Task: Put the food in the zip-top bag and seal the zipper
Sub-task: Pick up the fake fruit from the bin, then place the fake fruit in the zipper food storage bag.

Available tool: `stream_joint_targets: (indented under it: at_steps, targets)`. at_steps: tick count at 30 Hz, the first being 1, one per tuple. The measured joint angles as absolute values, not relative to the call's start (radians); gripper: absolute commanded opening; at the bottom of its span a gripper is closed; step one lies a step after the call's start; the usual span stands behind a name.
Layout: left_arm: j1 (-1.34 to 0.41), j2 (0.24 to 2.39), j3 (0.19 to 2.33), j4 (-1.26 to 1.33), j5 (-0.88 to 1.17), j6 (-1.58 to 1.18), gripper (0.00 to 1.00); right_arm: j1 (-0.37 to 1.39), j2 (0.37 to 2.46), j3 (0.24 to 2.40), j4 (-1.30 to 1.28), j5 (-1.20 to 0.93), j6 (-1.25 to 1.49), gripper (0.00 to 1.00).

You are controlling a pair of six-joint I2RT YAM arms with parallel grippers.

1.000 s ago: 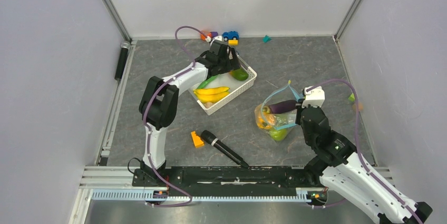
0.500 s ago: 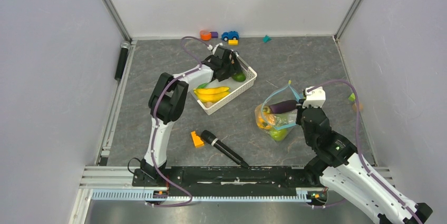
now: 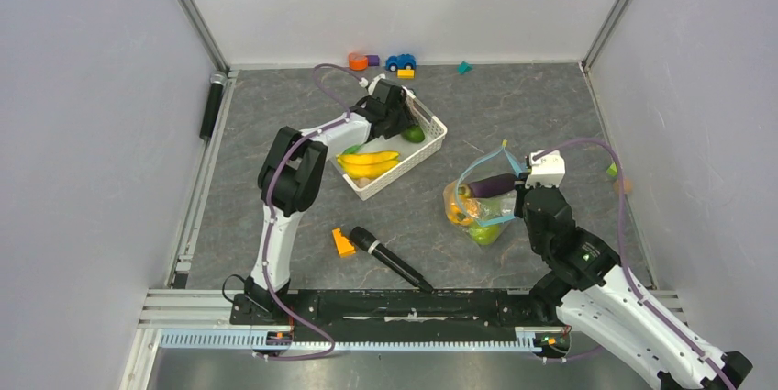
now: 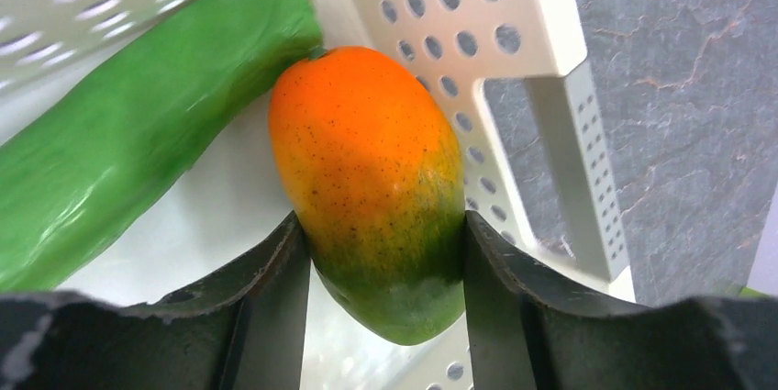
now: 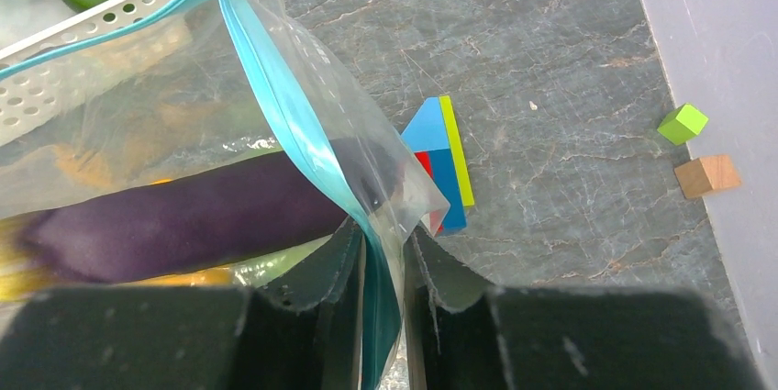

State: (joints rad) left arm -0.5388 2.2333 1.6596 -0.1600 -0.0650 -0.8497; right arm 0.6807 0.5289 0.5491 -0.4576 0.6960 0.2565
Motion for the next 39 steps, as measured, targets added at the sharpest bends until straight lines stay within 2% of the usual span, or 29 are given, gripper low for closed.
stream_joint_targets:
  at_steps: [5, 12, 15, 18, 22, 26, 28, 33, 39]
  targets:
    - [-0.538, 2.123, 1.543, -0.158, -0.073, -0.815, 0.2, 0.681, 0.545, 0.549, -0.458, 0.696, 0.255, 0.25]
    - [-0.56, 1.832, 1.406, -0.138, -0.063, -0.714, 0.21, 0.681, 0.545, 0.55, -0.457, 0.688, 0.237, 0.25]
    - [-0.595, 1.729, 1.38, -0.085, 0.012, -0.653, 0.24, 0.681, 0.545, 0.553, -0.457, 0.681, 0.233, 0.25]
    - [-0.647, 1.653, 1.336, 0.026, 0.193, -0.59, 0.25, 0.681, 0.542, 0.559, -0.457, 0.67, 0.229, 0.25]
    - [-0.745, 1.621, 1.306, 0.134, 0.418, -0.511, 0.29, 0.681, 0.527, 0.561, -0.456, 0.657, 0.229, 0.25]
    - [-0.855, 1.62, 1.302, 0.142, 0.524, -0.419, 0.29, 0.681, 0.509, 0.561, -0.457, 0.645, 0.229, 0.25]
    - [-0.894, 1.618, 1.301, 0.138, 0.554, -0.381, 0.33, 0.681, 0.5, 0.561, -0.457, 0.636, 0.229, 0.26]
    - [-0.932, 1.581, 1.242, 0.143, 0.566, -0.283, 0.47, 0.681, 0.477, 0.561, -0.456, 0.625, 0.23, 0.26]
    - [-1.01, 1.585, 1.24, 0.093, 0.464, -0.153, 0.46, 0.681, 0.484, 0.563, -0.457, 0.609, 0.229, 0.26]
